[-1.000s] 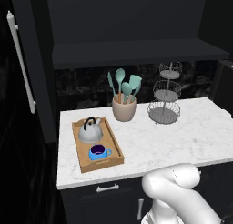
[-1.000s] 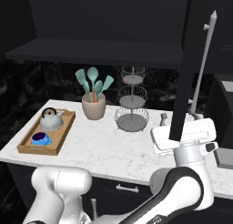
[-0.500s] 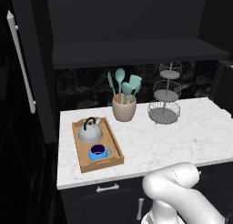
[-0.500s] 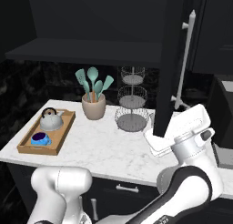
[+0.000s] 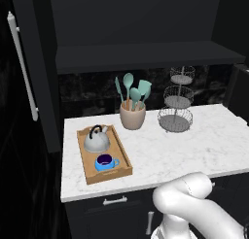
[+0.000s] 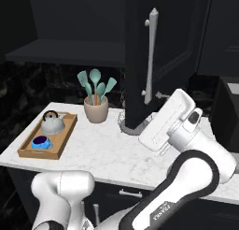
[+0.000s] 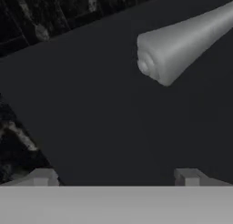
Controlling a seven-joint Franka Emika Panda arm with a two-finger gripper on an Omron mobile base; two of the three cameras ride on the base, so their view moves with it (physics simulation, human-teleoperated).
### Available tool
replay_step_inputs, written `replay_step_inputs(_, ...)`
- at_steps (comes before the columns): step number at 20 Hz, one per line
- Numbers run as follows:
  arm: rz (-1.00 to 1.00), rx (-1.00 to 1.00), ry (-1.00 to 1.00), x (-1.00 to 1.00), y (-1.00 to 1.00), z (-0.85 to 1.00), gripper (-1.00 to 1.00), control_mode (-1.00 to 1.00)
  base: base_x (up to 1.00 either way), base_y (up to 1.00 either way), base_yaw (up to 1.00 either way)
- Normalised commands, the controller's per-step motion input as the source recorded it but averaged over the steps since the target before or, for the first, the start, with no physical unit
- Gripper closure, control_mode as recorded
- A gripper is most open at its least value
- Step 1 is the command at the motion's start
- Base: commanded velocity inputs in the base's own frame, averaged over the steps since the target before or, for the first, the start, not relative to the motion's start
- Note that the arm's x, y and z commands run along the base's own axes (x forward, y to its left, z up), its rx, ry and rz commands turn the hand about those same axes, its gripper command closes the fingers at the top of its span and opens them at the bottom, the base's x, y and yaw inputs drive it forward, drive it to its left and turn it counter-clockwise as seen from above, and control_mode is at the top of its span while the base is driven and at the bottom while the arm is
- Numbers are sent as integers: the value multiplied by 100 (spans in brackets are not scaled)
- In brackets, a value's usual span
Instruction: Pick the kettle from the counter and place it on the tray. Then pick the mug from the cabinet and place it on the tray. Then close the cabinet doors.
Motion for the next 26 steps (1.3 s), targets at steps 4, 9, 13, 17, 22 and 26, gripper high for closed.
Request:
replay_step_inputs(4, -6, -30, 1, 0, 86, 8, -100, -100, 0, 0, 0)
replay_step_inputs(9, -9, -29, 3, 12, 87, 1, -100, -100, 0, 0, 0)
replay_step_inputs(13, -12, -25, 2, 25, 78, 0, -100, -100, 0, 0, 0)
replay_step_inputs(17, -14, -22, 2, 28, 74, 0, -100, -100, 0, 0, 0)
replay_step_inputs(22, -21, -17, 0, 49, 57, 3, -100, -100, 0, 0, 0)
replay_step_inputs(26, -29, -12, 0, 78, 24, 0, -100, -100, 0, 0, 0)
